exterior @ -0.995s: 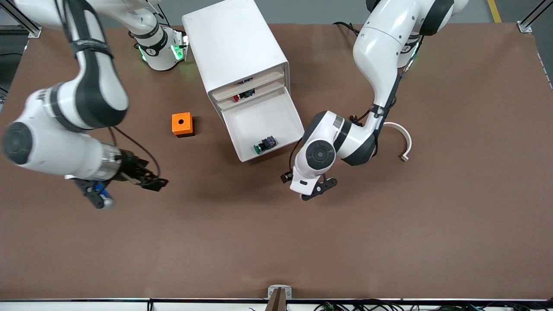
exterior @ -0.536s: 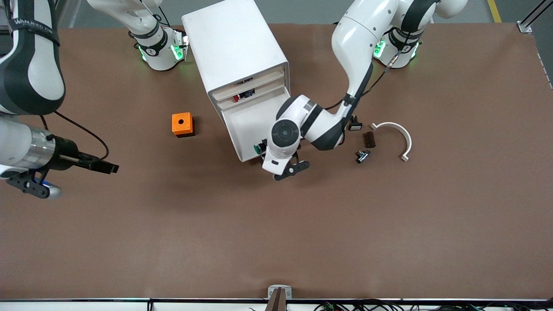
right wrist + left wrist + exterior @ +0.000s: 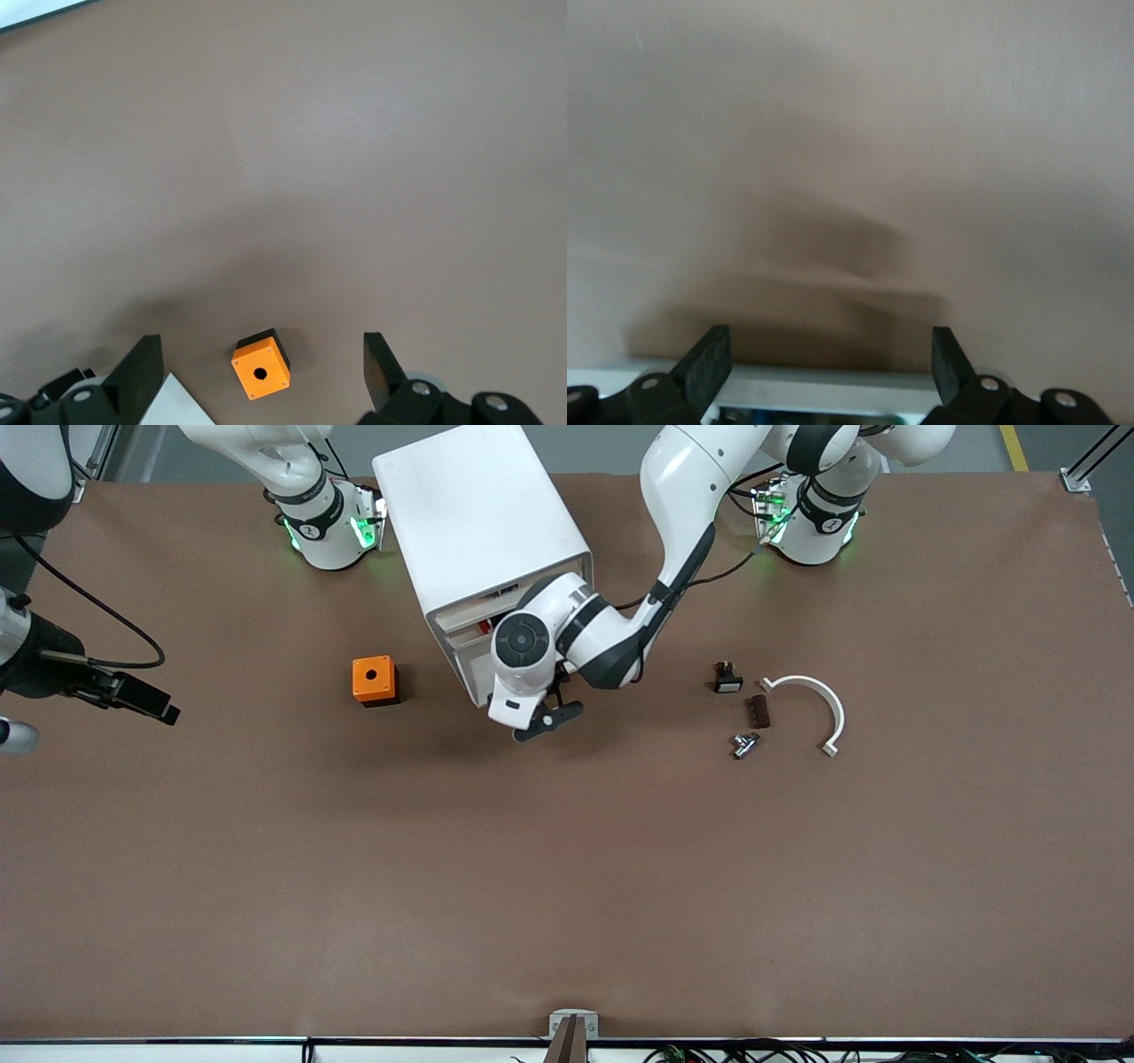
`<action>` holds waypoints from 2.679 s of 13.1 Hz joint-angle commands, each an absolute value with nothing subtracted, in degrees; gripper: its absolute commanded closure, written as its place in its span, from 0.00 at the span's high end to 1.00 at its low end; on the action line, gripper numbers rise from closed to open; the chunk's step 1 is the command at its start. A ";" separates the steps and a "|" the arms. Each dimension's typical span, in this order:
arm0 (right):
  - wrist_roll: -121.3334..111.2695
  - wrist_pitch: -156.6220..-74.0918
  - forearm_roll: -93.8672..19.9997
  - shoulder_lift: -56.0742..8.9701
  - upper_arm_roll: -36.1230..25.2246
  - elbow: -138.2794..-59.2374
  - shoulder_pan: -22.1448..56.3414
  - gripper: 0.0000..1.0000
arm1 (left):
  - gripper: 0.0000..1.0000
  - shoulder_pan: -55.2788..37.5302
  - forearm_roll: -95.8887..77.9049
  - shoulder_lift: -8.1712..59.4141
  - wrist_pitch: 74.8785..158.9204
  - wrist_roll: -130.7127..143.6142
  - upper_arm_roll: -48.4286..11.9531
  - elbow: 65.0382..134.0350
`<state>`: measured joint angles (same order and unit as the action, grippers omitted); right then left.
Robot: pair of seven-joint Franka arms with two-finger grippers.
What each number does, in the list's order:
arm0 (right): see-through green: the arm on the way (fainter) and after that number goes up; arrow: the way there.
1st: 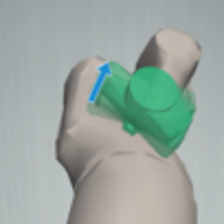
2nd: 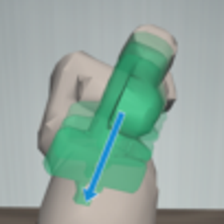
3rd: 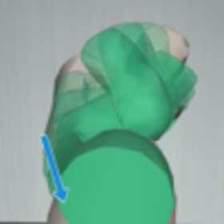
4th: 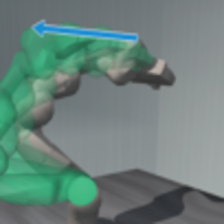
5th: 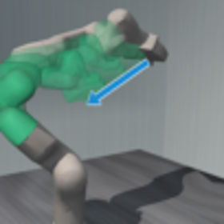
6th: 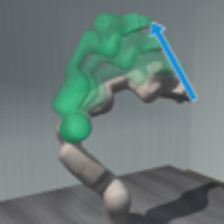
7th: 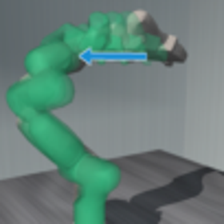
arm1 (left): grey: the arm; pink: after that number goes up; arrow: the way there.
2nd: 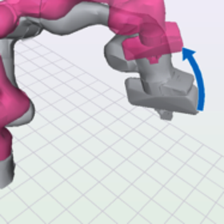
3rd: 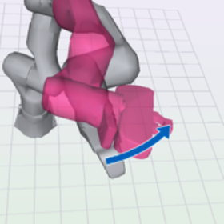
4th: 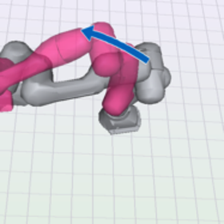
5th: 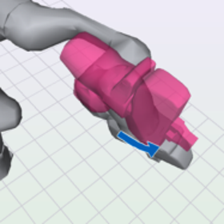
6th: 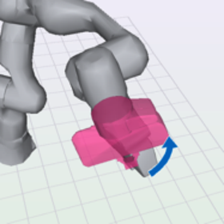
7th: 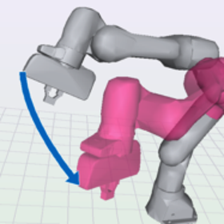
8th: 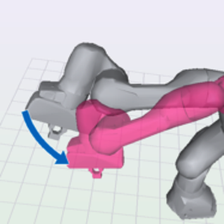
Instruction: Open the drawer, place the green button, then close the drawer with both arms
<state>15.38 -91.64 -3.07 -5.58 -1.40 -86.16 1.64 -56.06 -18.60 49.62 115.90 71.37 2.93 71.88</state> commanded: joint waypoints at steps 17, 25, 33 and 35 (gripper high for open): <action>14.50 -90.88 0.53 1.67 3.87 -92.64 -2.99 1.00 | 0.99 -49.93 -20.48 43.51 115.58 60.43 24.67 72.16; 14.59 -91.14 0.44 1.67 3.69 -92.46 -3.25 1.00 | 1.00 -35.69 -9.52 29.90 100.92 35.81 26.81 72.25; 14.59 -90.62 -0.35 1.58 3.08 -91.41 -3.52 1.00 | 1.00 -27.78 -8.96 16.88 85.80 19.86 26.81 72.69; 14.50 -90.18 0.35 1.58 3.08 -90.97 -2.90 1.00 | 1.00 -25.86 -8.44 14.43 82.80 19.69 26.63 73.21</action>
<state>15.15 -91.31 -0.45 1.04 2.49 -91.69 -2.31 -27.15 -10.07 17.64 84.67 20.47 27.29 71.17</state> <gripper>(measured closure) 0.000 0.000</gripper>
